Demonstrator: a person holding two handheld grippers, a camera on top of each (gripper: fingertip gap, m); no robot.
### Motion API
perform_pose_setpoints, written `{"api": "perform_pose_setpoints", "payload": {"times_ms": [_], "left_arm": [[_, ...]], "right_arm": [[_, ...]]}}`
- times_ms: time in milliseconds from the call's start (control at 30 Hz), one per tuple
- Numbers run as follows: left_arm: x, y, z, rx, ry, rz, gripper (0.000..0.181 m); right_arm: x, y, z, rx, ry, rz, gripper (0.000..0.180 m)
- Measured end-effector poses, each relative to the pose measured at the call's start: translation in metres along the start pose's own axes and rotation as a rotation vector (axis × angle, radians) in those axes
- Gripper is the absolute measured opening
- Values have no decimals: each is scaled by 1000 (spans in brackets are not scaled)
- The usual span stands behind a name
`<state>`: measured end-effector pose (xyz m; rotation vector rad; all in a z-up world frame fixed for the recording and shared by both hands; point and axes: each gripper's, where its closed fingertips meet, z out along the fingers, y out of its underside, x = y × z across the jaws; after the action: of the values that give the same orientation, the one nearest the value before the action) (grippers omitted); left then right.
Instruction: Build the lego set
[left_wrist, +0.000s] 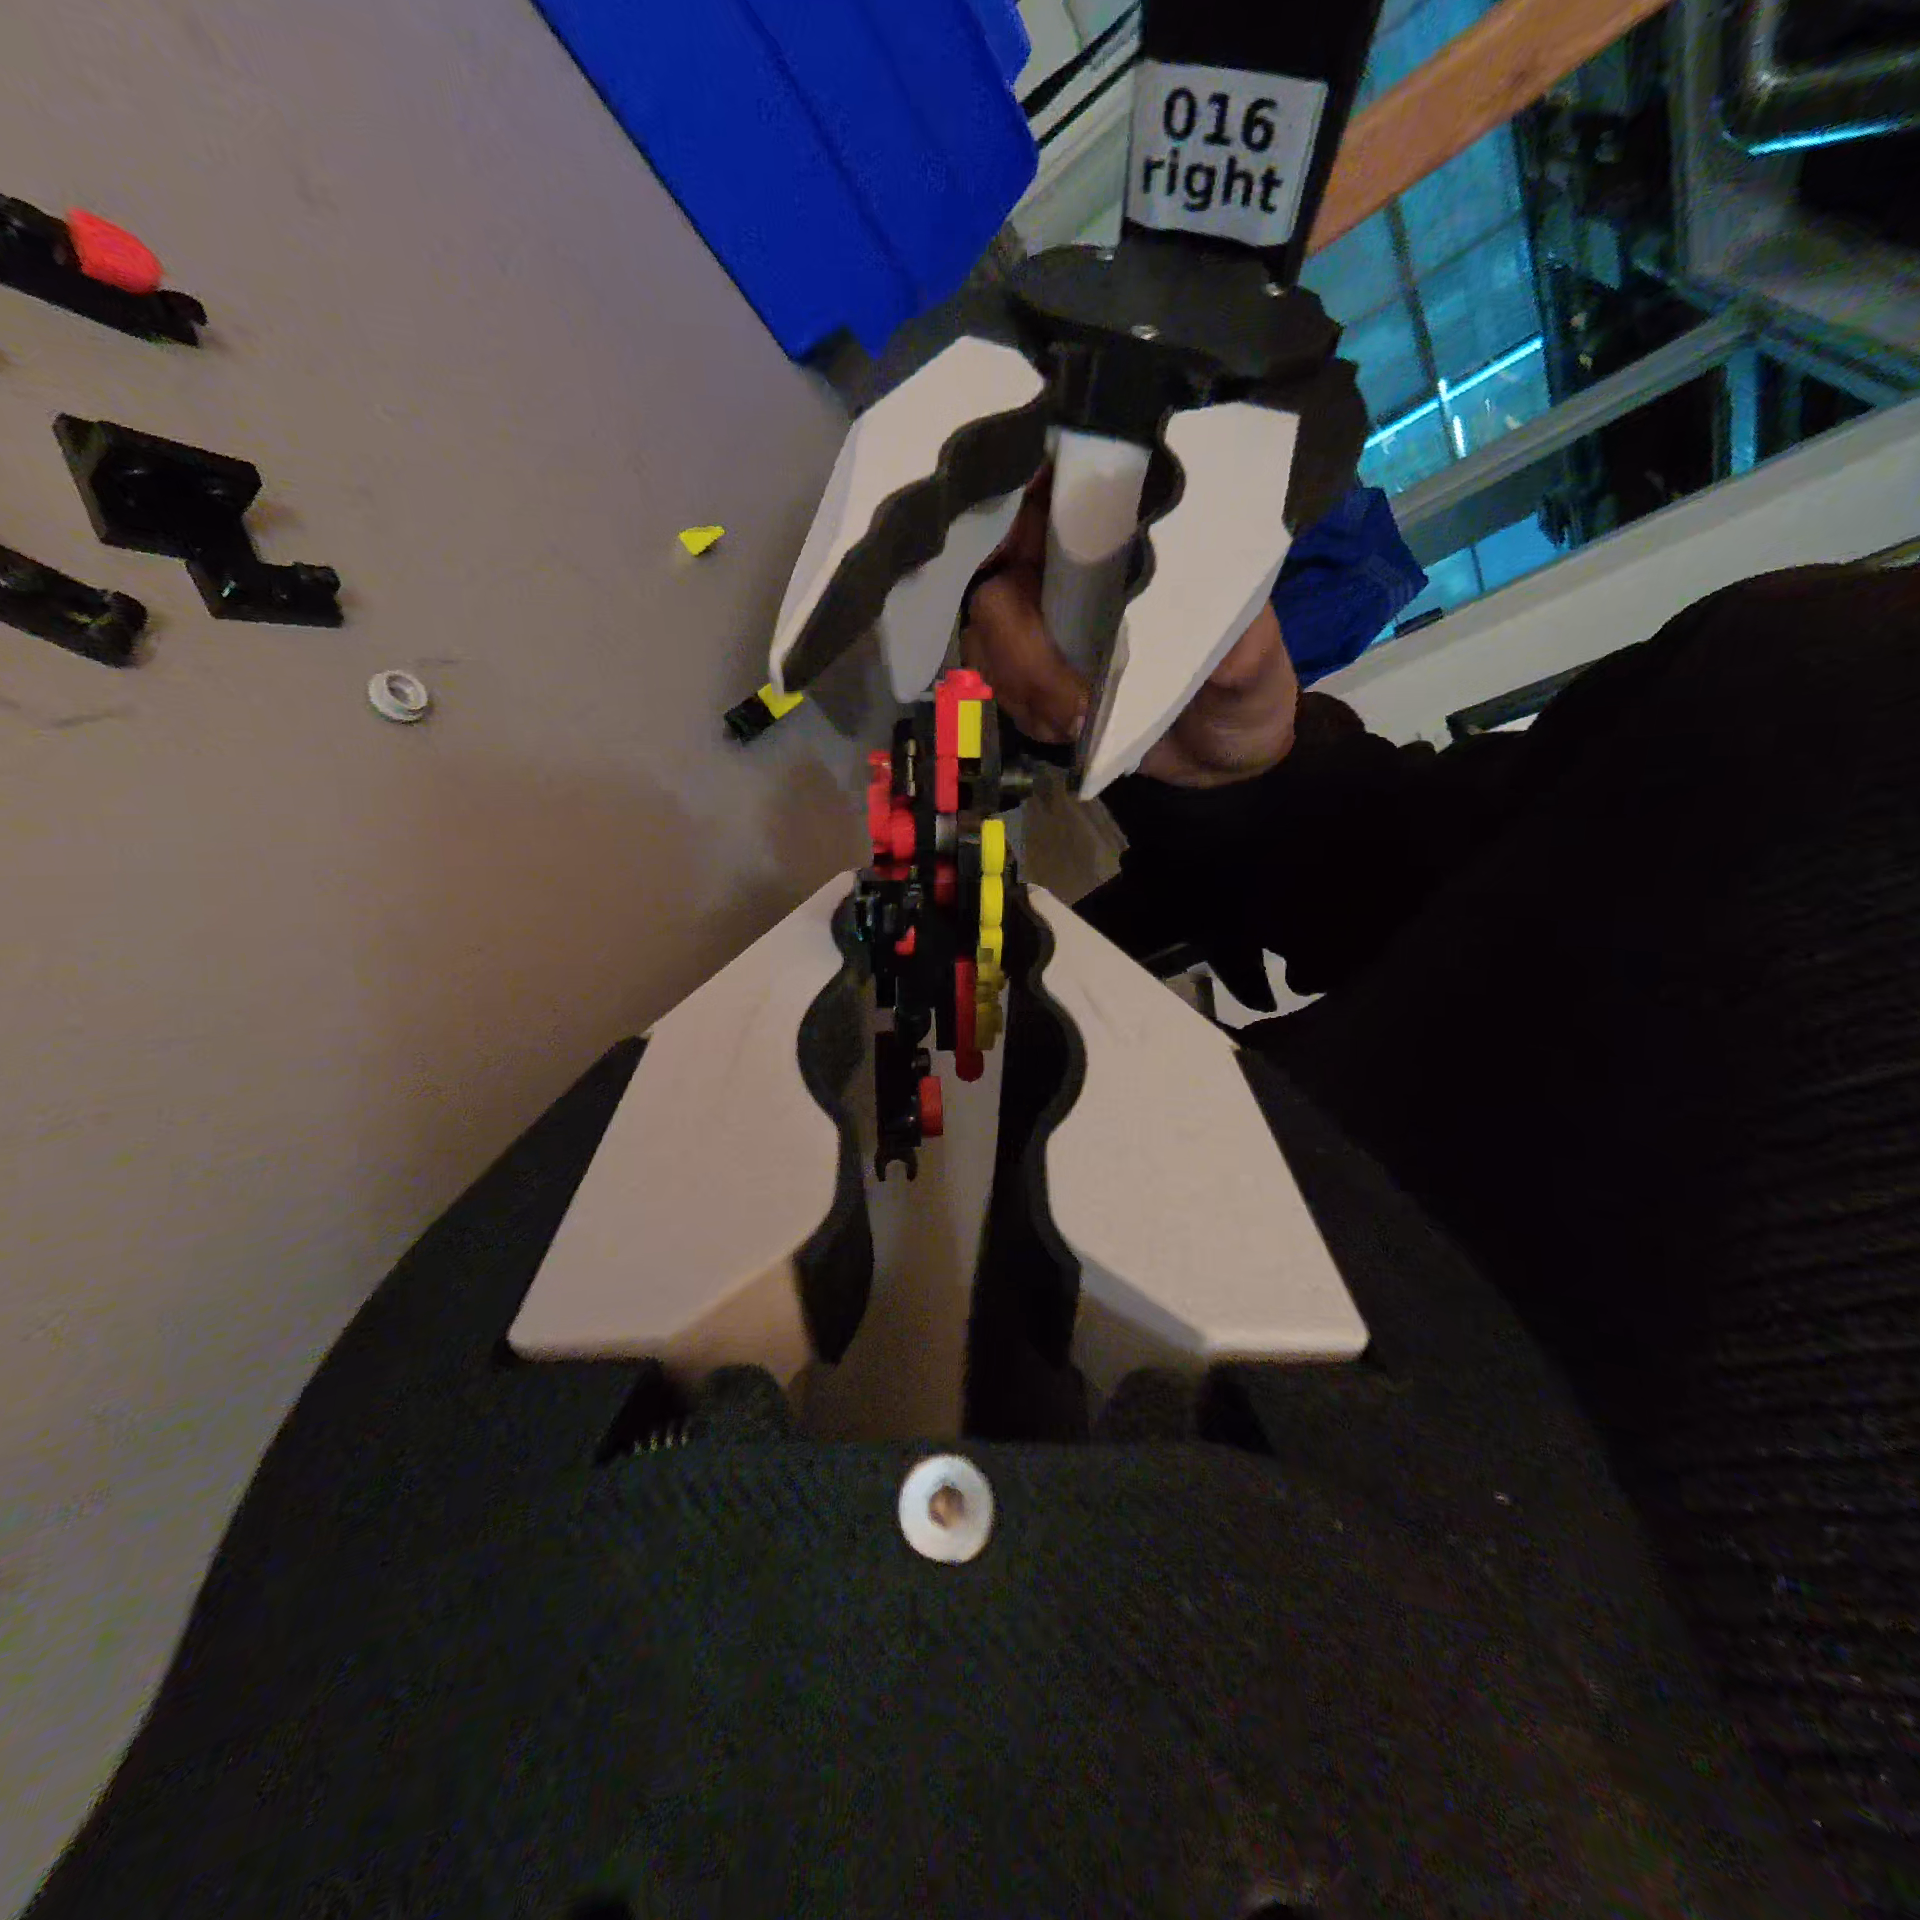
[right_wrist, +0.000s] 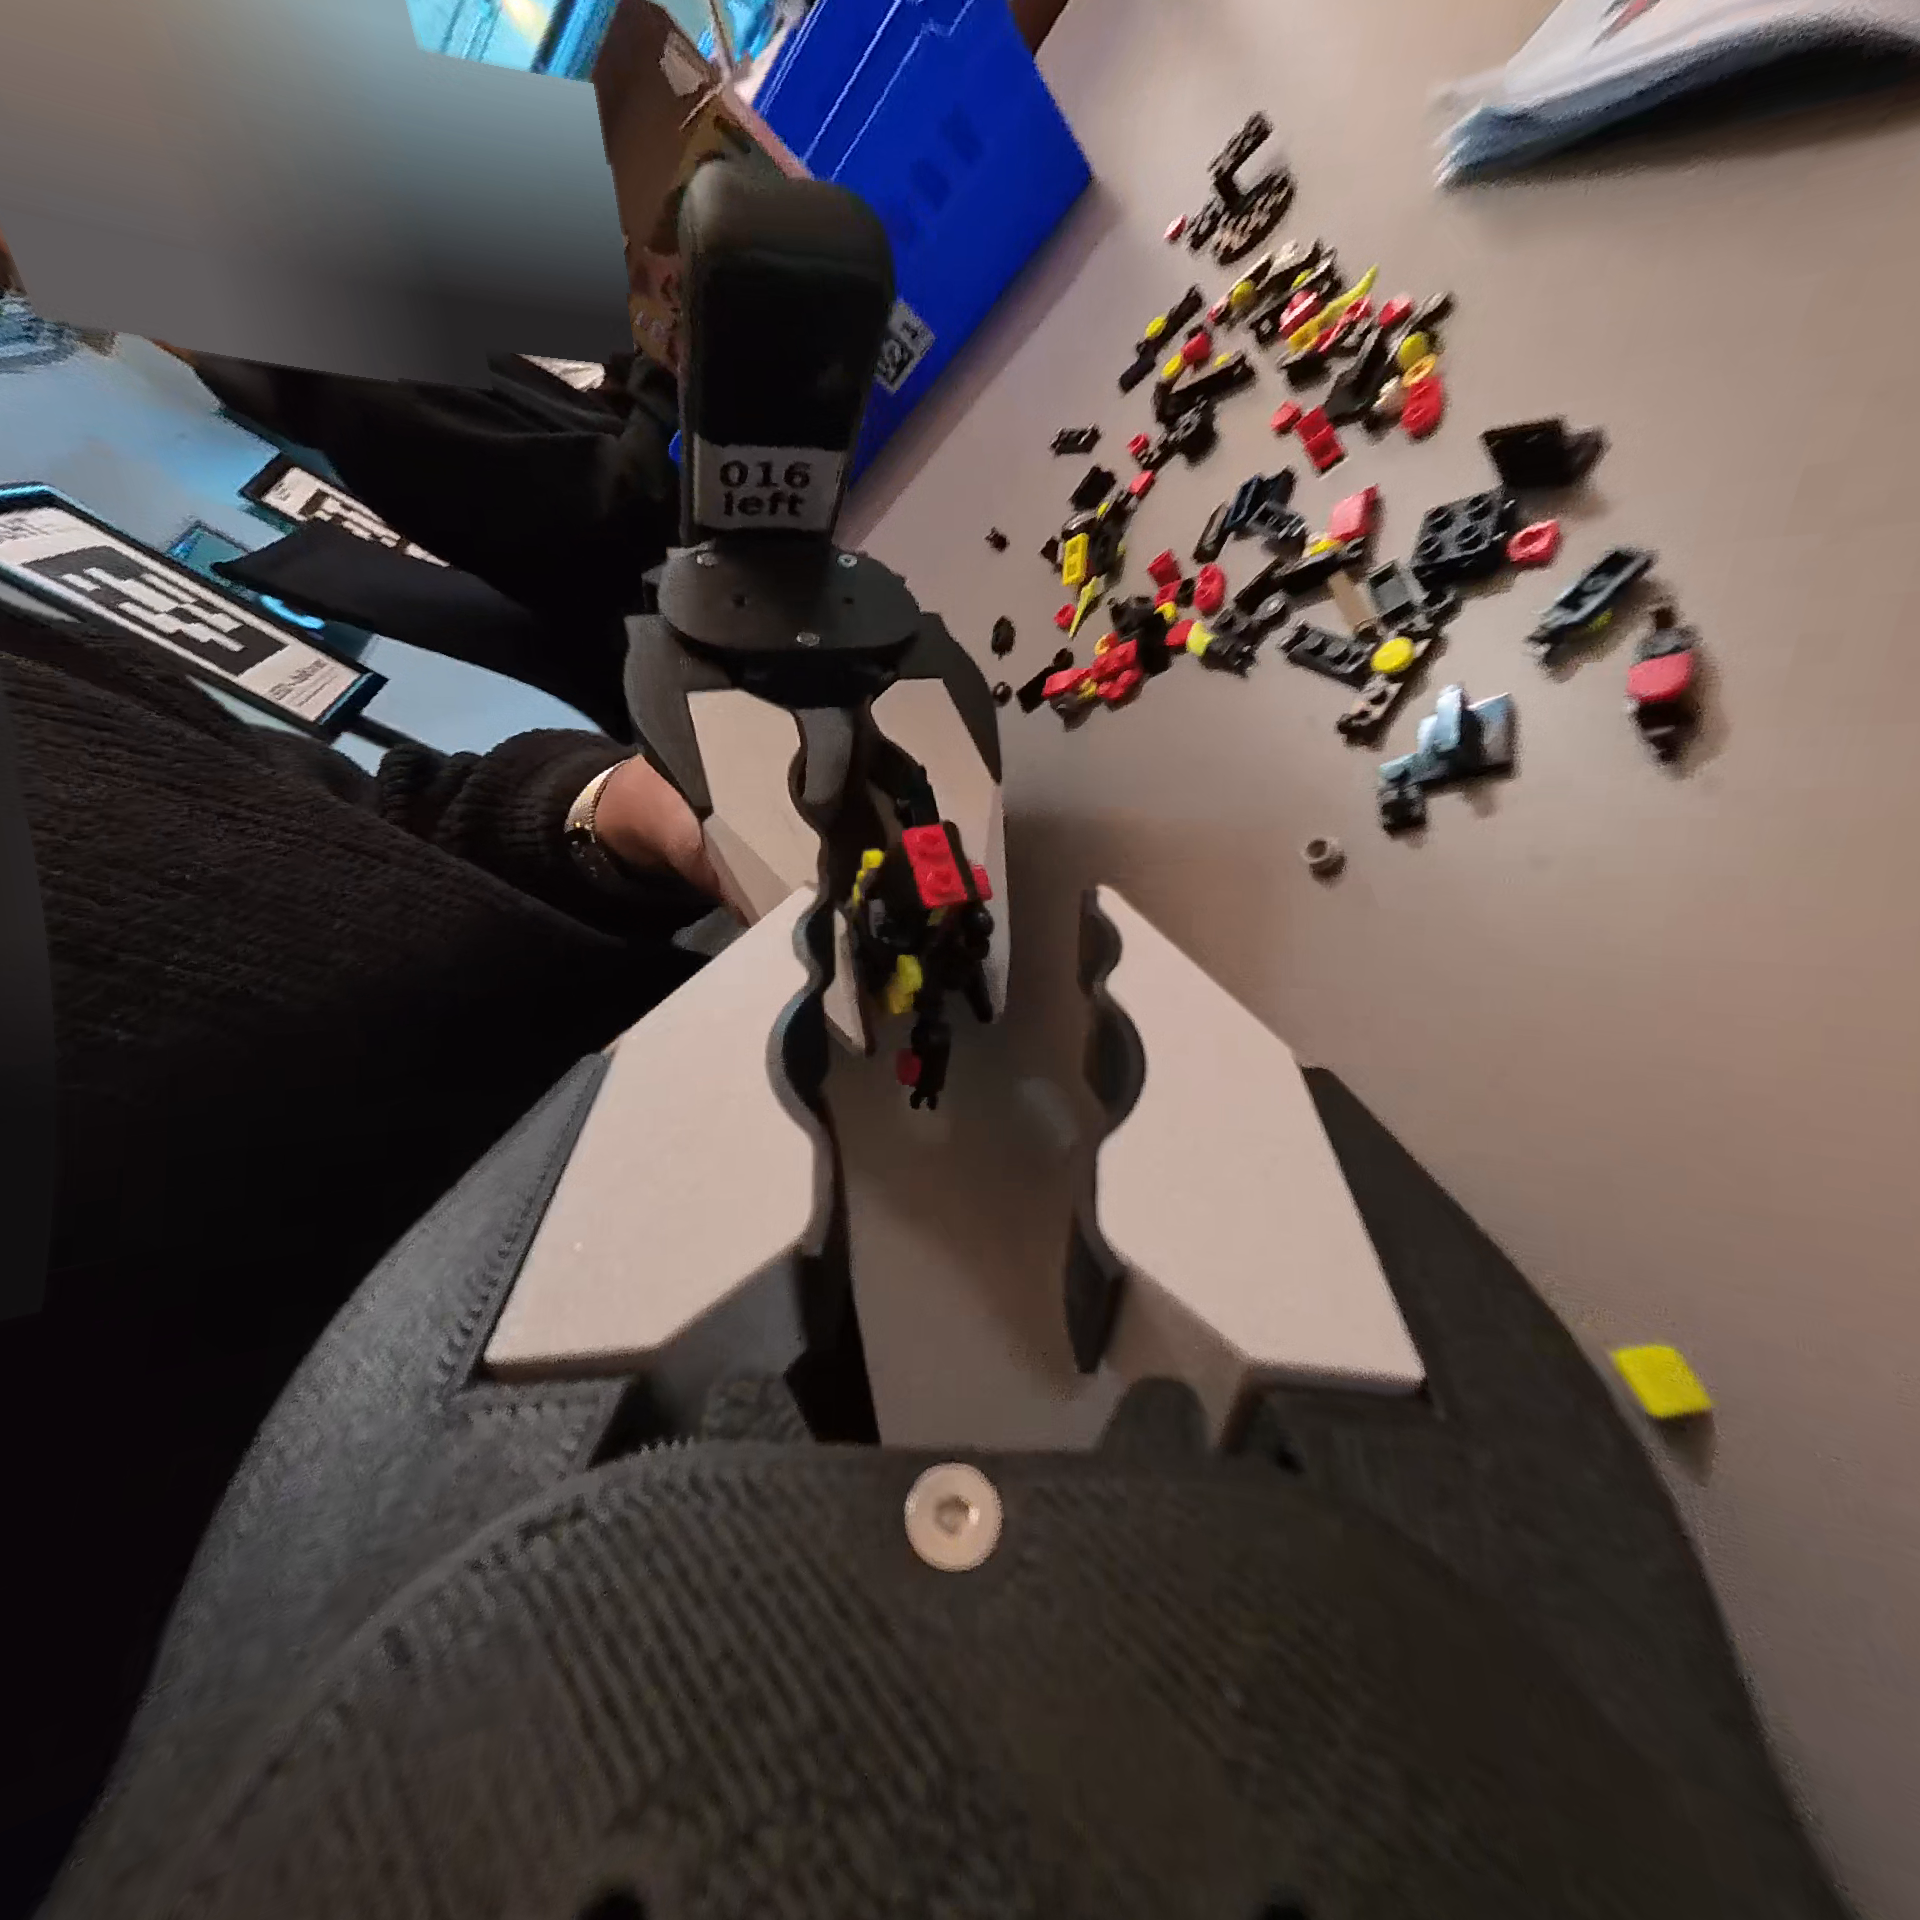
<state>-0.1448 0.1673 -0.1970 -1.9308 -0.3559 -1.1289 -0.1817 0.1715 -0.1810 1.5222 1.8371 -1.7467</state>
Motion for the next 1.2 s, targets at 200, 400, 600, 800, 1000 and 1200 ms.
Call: {"api": "perform_pose_setpoints", "payload": {"times_ms": [200,400,600,800,1000,1200], "left_arm": [[10,0,1,-1,55,13,22],[-1,7,-4,-67,-25,13,51],[-18,-12,-43,-27,-152,111,69],[-29,-6,-65,-36,-232,186,69],[-30,1,-60,-66,-202,173,66],[-29,6,-51,-76,-189,174,72]], "right_arm": [[-13,7,10,-40,-101,35,26],[-13,7,7,-37,-151,110,24],[14,34,14,-210,17,121,24],[21,37,24,-248,31,128,25],[32,33,26,-262,85,56,32],[36,18,16,-189,116,19,41]]}}
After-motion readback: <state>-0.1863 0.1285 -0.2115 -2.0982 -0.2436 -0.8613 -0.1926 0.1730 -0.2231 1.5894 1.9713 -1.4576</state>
